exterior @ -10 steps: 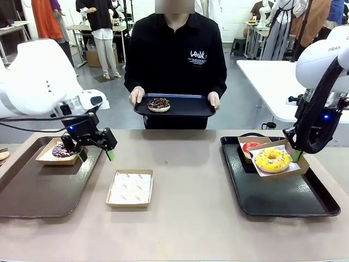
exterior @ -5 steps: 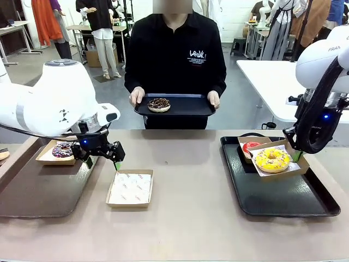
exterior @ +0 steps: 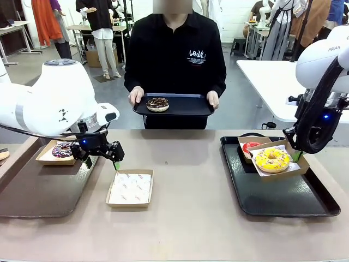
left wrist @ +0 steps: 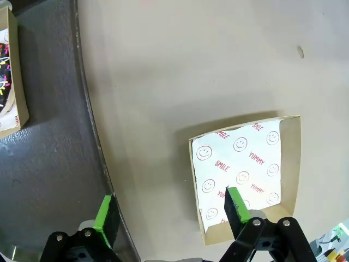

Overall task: Individually package the donuts and arrange them on the tray.
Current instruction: Place the picked Paper togo box on the Handle tray while simultaneously picking up another Paper togo box from the table with the other hand.

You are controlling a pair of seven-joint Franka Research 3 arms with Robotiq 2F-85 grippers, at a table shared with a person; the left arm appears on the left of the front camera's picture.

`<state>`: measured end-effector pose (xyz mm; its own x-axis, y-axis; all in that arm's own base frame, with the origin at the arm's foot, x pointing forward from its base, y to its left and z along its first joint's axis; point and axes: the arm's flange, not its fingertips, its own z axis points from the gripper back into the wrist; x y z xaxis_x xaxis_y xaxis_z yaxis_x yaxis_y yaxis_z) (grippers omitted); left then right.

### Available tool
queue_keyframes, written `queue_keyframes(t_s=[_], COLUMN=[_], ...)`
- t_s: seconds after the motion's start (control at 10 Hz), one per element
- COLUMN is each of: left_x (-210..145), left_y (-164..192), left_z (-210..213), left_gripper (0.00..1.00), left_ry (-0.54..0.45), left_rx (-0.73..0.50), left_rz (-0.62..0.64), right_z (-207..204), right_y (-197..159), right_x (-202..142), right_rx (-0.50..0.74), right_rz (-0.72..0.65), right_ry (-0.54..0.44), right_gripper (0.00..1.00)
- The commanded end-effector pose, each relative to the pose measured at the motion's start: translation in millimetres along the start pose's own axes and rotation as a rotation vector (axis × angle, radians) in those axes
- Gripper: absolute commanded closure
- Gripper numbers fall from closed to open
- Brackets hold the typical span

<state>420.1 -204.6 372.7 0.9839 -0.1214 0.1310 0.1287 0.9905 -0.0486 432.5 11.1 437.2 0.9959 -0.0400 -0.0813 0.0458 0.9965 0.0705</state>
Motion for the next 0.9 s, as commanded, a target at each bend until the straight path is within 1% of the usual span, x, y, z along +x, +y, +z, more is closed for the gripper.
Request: queue_keyframes(t_s=[0.0, 0.5, 0.6, 0.7, 0.8], left_x=[0.0, 0.0, -5.4, -9.1, -12.2], left_y=[-0.5, 0.0, -2.7, -9.0, -15.5], left_z=[0.3, 0.0, 1.1, 4.3, 6.7], left_gripper=[0.0, 0.0, 0.0, 0.0, 0.0], left_ry=[0.001, 0.0, -0.011, -0.019, -0.032], left_rx=[0.004, 0.0, -0.006, 0.004, 0.005], left_rz=[-0.008, 0.0, -0.005, 0.046, 0.092], right_z=[1.8, 0.0, -6.0, -10.1, -16.8], right_y=[0.9, 0.0, 4.7, 7.0, 6.6], right_x=[-1.1, 0.0, -7.1, -13.1, -17.7], right_rx=[0.001, 0.0, -0.036, -0.057, -0.066], right_rz=[0.002, 0.0, 0.015, 0.019, -0.01], right_ry=[-0.004, 0.0, -0.034, -0.06, -0.082], right_gripper=[0.98, 0.98, 0.98, 0.98, 0.98])
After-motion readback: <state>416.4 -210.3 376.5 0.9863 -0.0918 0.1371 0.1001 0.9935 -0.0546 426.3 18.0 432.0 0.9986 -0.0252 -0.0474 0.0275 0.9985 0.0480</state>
